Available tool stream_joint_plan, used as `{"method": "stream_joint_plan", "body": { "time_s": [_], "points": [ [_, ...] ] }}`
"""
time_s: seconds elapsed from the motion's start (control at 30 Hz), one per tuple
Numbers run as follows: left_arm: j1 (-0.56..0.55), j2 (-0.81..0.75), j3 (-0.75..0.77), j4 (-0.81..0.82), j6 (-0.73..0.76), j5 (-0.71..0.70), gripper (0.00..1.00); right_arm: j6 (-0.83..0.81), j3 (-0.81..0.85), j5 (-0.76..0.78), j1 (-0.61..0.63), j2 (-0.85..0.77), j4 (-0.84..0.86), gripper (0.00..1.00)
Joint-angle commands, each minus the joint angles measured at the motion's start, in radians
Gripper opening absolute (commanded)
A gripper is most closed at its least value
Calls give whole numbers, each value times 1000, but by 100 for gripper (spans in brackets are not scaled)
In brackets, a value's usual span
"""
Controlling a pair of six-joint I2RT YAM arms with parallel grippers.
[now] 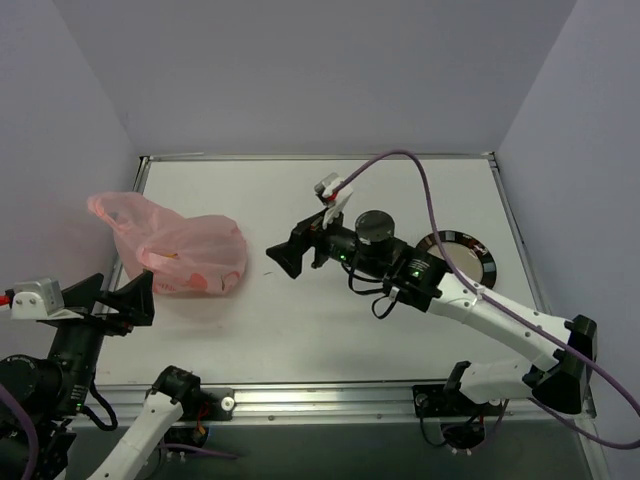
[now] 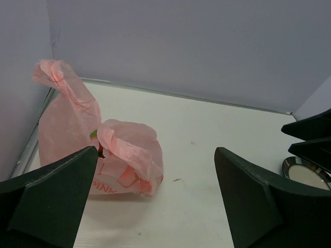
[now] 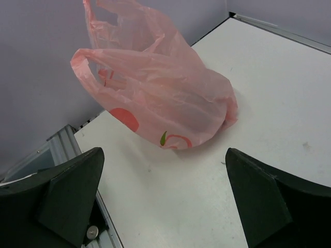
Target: Take the fake fruits out of the plastic bag
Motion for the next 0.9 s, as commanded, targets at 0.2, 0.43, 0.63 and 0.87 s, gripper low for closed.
{"method": "stream_joint_plan", "body": {
  "time_s": [0.2, 0.43, 0.63, 0.87],
  "points": [
    [-5, 6, -11, 88, 84, 16, 94, -196, 357, 134, 218, 334, 2, 100],
    [-5, 28, -29, 88, 70, -183, 94, -238, 569, 116, 252, 570, 10, 100],
    [-5, 49, -111, 122, 53, -309, 94, -244, 718, 38, 260, 723, 8, 100],
    [-5, 78, -174, 148, -37, -277, 94, -232, 847, 102, 211, 886, 43, 86]
  ]
}}
